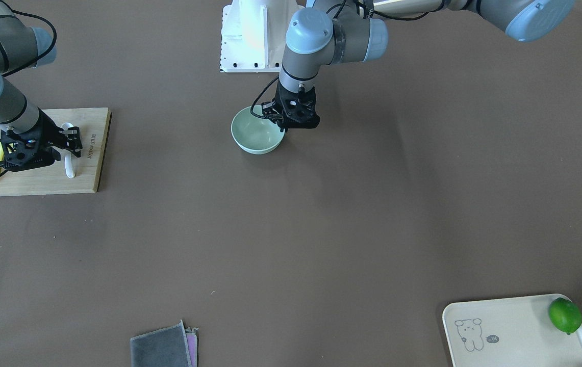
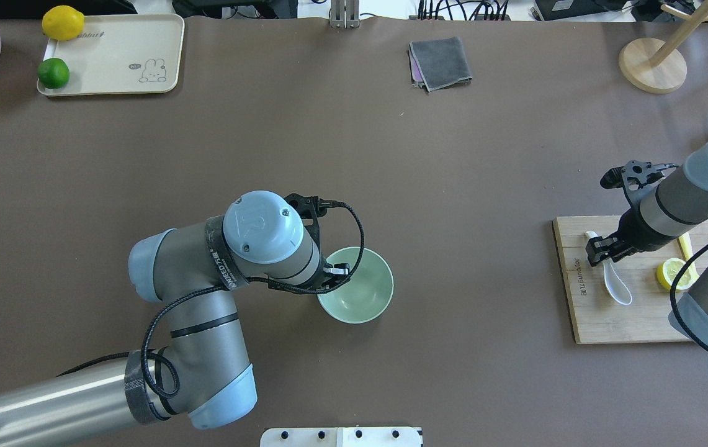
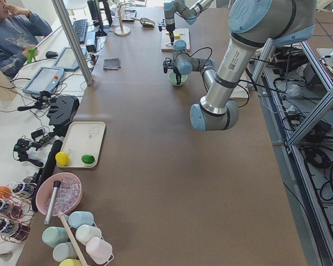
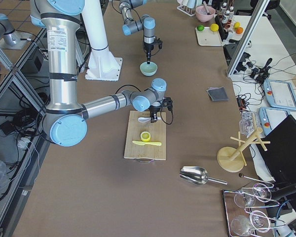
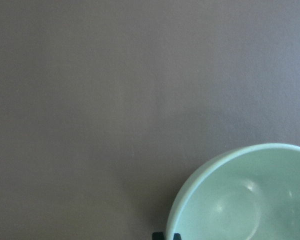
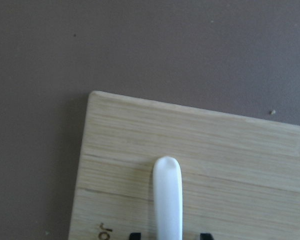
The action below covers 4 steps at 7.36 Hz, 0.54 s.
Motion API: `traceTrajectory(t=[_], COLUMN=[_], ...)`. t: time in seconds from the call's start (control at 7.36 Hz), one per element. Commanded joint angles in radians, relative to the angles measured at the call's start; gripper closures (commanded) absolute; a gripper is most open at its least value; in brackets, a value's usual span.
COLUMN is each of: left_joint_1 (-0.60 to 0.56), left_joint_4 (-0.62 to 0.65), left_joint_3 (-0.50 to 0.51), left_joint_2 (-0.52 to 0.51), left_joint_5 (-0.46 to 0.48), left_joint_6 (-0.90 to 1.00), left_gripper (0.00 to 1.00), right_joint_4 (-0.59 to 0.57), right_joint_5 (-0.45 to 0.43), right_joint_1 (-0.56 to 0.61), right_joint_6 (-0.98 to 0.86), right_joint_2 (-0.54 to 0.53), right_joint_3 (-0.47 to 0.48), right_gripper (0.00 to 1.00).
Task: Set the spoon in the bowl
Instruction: 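Grasp the white spoon handle with the right gripper and lift it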
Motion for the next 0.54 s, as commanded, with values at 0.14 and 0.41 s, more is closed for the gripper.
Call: traceTrajectory(t=[0.14, 0.41], left_joint_1=[0.000, -0.003], left_joint_4=[0.000, 0.005], left_joint_3=[-0.006, -0.035], left_joint_2=[0.001, 0.004], left_joint_5=[0.033, 0.033], left_joint_6=[0.003, 0.004], left_gripper=[0.03, 0.03], right_joint_4=[0.001, 0.000], right_joint_5=[0.005, 0.011], right_joint_1=[0.000, 0.001], right_joint_6=[-0.005, 0.004], right_joint_2=[0.005, 0.006], right_joint_3=[0.009, 0.032], right_gripper=[1.00, 1.00])
